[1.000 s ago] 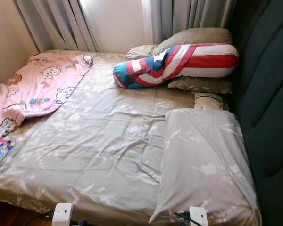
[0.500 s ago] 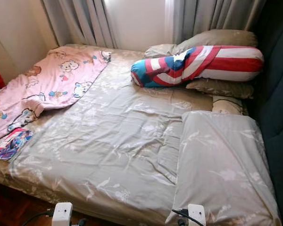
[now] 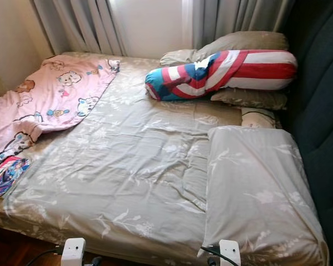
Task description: Clean up the room
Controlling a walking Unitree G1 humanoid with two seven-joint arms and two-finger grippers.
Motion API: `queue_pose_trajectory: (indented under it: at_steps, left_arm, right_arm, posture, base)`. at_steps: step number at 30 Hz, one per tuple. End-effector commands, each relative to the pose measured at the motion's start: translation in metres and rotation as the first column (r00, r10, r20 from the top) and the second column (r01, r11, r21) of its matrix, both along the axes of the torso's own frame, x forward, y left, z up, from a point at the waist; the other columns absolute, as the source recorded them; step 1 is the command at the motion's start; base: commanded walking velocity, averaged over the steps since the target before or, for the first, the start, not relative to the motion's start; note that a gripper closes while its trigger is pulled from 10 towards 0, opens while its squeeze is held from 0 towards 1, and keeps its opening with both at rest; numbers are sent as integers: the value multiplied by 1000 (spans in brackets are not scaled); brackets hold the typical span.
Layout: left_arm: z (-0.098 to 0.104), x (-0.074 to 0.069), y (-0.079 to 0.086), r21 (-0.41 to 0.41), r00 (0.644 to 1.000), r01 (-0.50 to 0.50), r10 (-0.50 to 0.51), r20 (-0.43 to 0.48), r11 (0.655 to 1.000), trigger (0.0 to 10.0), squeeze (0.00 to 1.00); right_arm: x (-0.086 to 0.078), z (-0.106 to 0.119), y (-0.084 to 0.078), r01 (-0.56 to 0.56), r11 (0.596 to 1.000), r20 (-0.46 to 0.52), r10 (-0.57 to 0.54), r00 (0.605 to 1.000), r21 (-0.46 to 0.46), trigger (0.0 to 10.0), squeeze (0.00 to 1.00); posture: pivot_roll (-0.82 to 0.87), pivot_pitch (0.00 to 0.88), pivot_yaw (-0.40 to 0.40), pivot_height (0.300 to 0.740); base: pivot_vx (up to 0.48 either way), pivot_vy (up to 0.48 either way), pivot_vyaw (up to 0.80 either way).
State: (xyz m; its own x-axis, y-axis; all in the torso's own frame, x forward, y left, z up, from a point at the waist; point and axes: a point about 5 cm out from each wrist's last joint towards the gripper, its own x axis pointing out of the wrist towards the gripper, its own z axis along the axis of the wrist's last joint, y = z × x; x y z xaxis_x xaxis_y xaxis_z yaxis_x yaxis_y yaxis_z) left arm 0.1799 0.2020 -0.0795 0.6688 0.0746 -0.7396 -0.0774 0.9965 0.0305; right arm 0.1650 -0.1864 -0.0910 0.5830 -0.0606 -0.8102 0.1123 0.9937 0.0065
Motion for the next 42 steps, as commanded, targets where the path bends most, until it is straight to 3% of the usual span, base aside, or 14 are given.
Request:
queue_pose_trajectory:
  at_steps: [1,6,42]
  left_arm:
    - [-2,-4,1,8,1000,-5,5,-17,1000,10000,0]
    - [-2,-4,0,9,1000,-3,3,-18,1000,10000,0]
    - [-3,-5,1,15,1000,1,-1,-25,1000,10000,0]
  right_arm:
    - [-4,-2,0,3,1000,-21,-2,1000,5,10000,0]
    - [-4,-2,0,5,1000,-21,-5,1000,6,10000,0]
    - [-4,-2,0,16,1000,-26,-15,1000,12,10000,0]
  posture:
    - [-48,79,19,740]
    - [-48,78,19,740]
    - [-47,80,21,740]
  base:
    - [0,0,0]
    - [0,0,0]
    - [0,480,0]
